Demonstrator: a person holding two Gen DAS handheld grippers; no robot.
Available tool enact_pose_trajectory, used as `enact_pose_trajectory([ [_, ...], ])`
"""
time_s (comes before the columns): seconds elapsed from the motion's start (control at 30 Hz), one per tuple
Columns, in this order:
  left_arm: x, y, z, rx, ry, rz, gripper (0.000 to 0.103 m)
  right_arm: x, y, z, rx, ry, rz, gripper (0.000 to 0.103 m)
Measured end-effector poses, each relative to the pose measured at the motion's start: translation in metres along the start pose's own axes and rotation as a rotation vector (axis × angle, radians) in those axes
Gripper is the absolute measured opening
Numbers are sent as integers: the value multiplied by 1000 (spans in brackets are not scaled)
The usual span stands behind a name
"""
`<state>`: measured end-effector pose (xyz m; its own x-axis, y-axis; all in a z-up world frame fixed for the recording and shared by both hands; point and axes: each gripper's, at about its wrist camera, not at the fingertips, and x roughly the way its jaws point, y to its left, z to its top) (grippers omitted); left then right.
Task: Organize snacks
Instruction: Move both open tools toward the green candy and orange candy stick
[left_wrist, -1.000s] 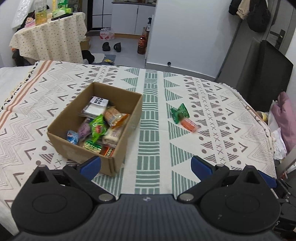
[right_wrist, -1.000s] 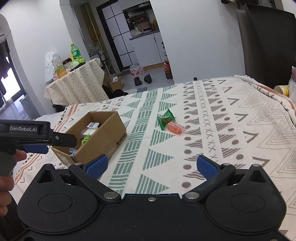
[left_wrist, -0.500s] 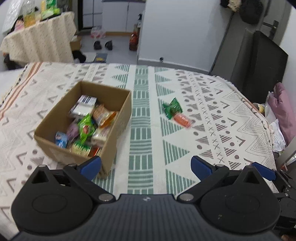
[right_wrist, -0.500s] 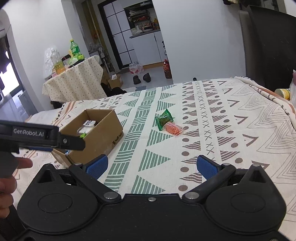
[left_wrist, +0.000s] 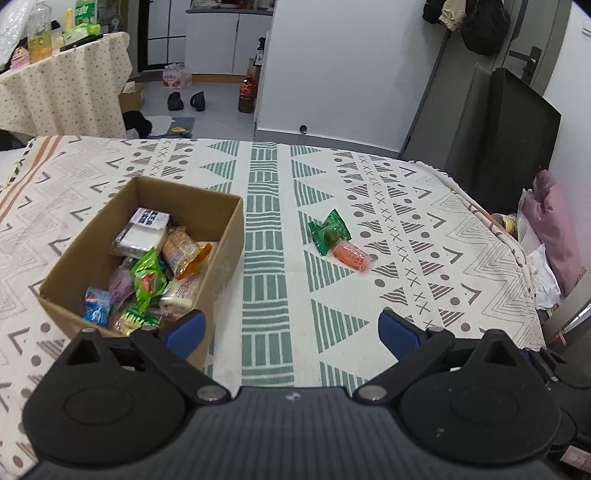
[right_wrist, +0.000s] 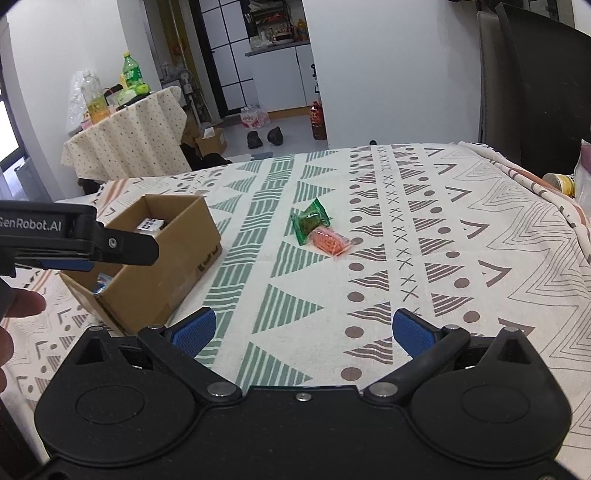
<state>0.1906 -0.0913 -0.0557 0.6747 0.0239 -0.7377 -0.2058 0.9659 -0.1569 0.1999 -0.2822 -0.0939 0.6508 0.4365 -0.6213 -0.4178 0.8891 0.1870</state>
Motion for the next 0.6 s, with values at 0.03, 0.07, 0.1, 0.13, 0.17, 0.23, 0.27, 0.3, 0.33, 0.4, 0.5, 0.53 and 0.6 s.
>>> enact_pose_trajectory([
  [0.03,3,0,1,8,-1,-1,100,2,0,0,0,3,-7,103],
  [0.07,5,-1,2,13,0,-3,100,5,1,1,-2,4,-18,103],
  [0.1,8,-1,3,14,3,-7,100,7,1,2,-4,5,-27,103],
  [0.13,11,0,5,14,10,-14,100,8,1,3,-7,4,-31,103],
  [0.17,15,0,6,14,16,-21,100,10,2,4,-11,3,-34,103],
  [0.23,20,0,9,19,20,-25,99,13,3,6,-23,-2,-44,103],
  [0.27,23,0,11,27,20,-27,99,15,3,8,-26,-3,-52,103],
  [0.3,25,-1,12,32,19,-30,99,18,3,10,-27,-3,-61,103],
  [0.33,28,-2,15,37,20,-35,99,21,2,11,-25,-2,-68,103],
  [0.4,32,-2,19,42,21,-45,99,27,1,14,-27,1,-83,103],
  [0.5,41,-3,27,50,27,-56,99,37,-1,18,-32,7,-101,102],
  [0.53,44,-3,30,55,28,-60,99,40,-1,19,-31,11,-104,102],
  [0.6,49,-4,34,66,30,-64,99,46,-1,21,-35,19,-108,102],
])
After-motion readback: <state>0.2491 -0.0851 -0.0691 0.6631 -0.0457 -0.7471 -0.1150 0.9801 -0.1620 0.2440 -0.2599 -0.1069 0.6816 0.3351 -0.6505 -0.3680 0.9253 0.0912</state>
